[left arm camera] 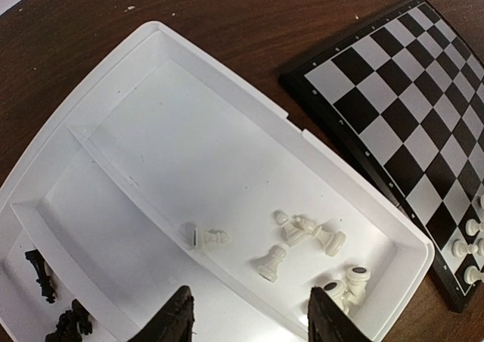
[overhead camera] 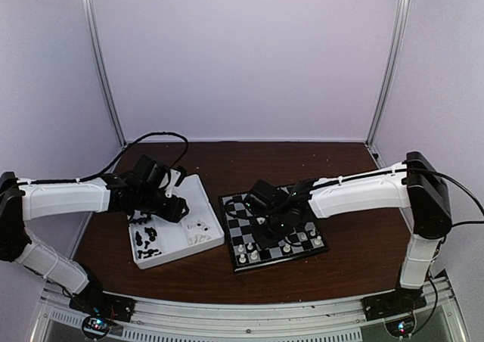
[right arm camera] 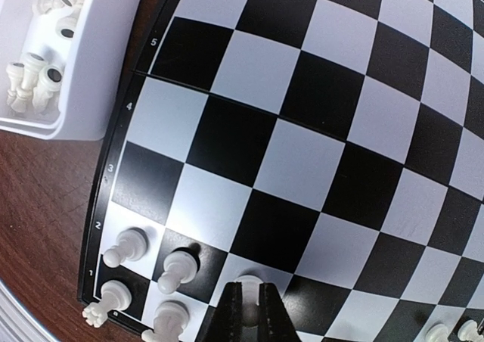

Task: Set up the chess pieces on the board
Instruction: Place the chess piece on the chessboard.

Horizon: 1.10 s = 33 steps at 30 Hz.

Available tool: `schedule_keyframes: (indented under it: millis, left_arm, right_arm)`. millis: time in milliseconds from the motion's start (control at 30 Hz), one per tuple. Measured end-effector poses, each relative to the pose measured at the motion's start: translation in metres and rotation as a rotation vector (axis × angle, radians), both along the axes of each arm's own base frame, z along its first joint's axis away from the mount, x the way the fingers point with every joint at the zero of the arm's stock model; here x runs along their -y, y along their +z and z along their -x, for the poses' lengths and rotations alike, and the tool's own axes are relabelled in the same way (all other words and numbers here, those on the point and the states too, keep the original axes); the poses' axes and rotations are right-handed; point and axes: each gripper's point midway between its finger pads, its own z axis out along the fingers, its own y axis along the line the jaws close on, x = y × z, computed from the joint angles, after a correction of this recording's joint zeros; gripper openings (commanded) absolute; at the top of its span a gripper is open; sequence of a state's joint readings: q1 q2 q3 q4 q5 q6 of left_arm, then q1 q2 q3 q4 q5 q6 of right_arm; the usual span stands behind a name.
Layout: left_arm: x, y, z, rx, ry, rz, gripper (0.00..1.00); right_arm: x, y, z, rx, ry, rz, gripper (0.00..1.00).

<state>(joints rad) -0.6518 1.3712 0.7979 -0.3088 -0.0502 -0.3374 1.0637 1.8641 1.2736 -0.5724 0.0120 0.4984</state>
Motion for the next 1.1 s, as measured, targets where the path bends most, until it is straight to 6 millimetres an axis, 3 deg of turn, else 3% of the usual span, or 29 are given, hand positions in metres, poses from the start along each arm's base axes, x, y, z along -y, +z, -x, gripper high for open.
schedule_keyframes:
  millis: [700, 833, 967, 1100]
  left_arm:
    - [0.0012, 0.0007, -0.0015, -0.004, 0.001, -0.001, 0.52]
    - [0.0014, 0.0012, -0.0018, -0.003, 0.001, -0.001, 0.52]
    - [0.0017, 0.002, -0.0022, -0.001, 0.001, 0.001, 0.52]
    - [0.0022, 0.0033, -0.0029, 0.001, 0.001, 0.002, 0.51]
  right_arm:
    - [0.0027, 0.0003, 0.0024, -0.001, 0.005, 0.032, 0.07]
    - [0.0012, -0.0022, 0.0016, -0.003, 0.005, 0.036, 0.11]
    - [0.0011, -0.0034, 0.0016, -0.003, 0.009, 0.041, 0.22]
    - [0.0012, -0.003, 0.0015, -0.003, 0.007, 0.041, 0.24]
